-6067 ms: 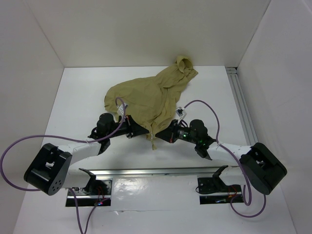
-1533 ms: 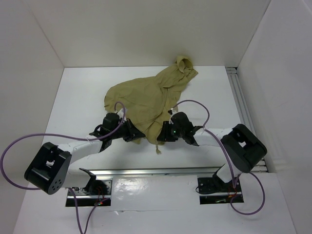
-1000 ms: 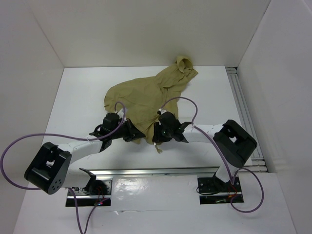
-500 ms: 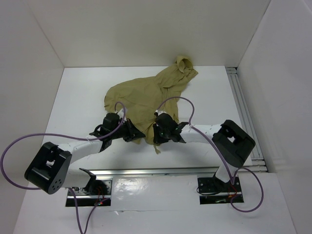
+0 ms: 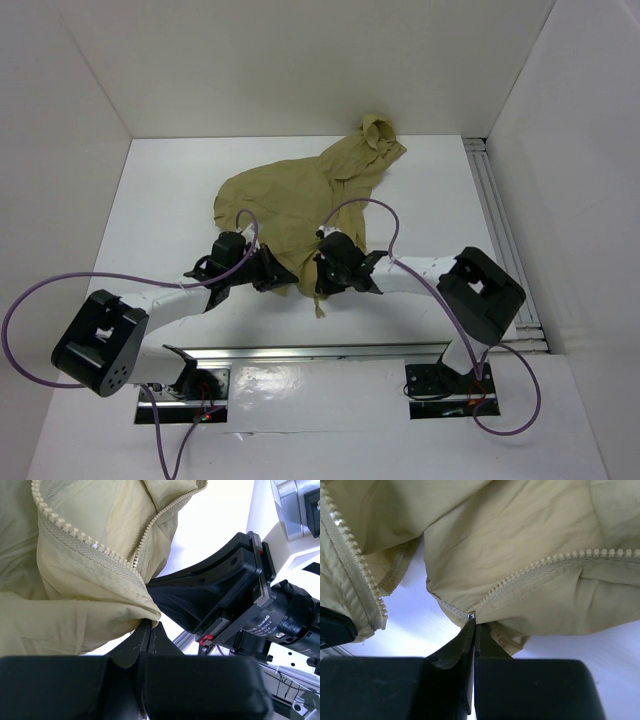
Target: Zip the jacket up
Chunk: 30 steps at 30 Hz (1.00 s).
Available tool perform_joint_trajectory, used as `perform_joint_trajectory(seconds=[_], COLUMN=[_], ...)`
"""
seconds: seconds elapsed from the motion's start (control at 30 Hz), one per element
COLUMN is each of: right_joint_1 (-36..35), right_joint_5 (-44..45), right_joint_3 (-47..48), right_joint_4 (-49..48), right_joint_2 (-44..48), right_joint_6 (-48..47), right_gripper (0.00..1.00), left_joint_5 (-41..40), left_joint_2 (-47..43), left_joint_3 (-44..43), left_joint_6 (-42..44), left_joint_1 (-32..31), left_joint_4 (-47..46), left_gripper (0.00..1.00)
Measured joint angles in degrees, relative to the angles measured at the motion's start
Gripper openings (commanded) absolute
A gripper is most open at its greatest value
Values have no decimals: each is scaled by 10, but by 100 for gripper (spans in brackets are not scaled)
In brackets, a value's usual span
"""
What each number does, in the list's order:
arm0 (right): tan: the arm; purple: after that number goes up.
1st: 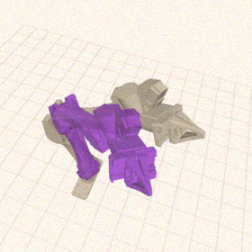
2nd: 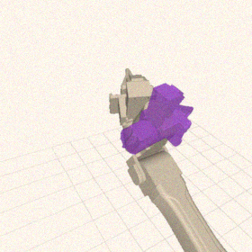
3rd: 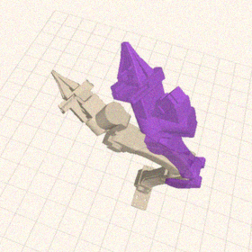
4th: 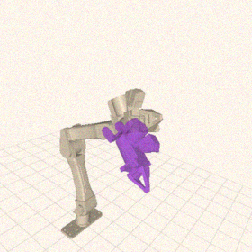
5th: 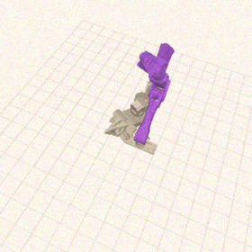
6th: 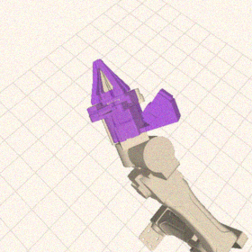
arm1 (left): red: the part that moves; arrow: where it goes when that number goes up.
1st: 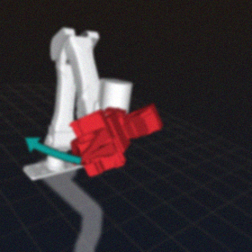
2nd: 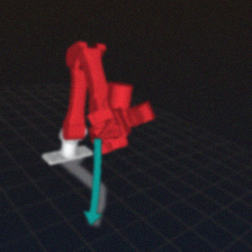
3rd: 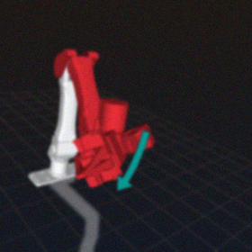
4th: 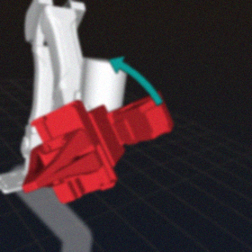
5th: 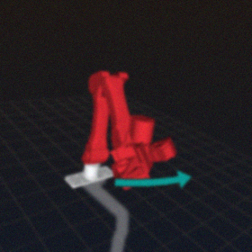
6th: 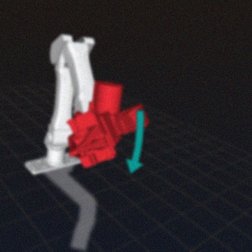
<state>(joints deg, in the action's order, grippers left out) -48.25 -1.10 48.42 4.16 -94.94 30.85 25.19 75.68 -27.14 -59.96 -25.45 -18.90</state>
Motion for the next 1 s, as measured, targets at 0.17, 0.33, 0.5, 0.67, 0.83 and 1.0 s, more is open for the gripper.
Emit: perform_joint_trajectory(seconds=[0.17, 0.33, 0.5, 0.67, 0.83, 1.0], right_joint_1=[1, 38, 122, 154, 167, 175], right_joint_5=[-17, -83, -179, -245, -294, -324], right_joint_3=[-25, -110, -215, -261, -284, -298], right_joint_4=[-11, -75, -200, -297, -383, -462], right_joint_2=[33, 143, 244, 258, 256, 247], right_joint_6=[-4, -9, 0, 23, 56, 94], right_gripper=[0, 0, 0, 0, 0, 0], left_joint_5=[2, 26, 71, 99, 112, 129], left_joint_2=[0, 0, 0, 0, 0, 2], left_joint_3=[0, -9, -12, -11, -2, 21], left_joint_6=[2, 21, 31, 29, 25, 8], left_joint_1=[0, 0, -1, -6, -12, -15], left_joint_4=[0, -2, -40, -87, -131, -189], left_gripper=[0, 0, 0, 0, 0, 0])
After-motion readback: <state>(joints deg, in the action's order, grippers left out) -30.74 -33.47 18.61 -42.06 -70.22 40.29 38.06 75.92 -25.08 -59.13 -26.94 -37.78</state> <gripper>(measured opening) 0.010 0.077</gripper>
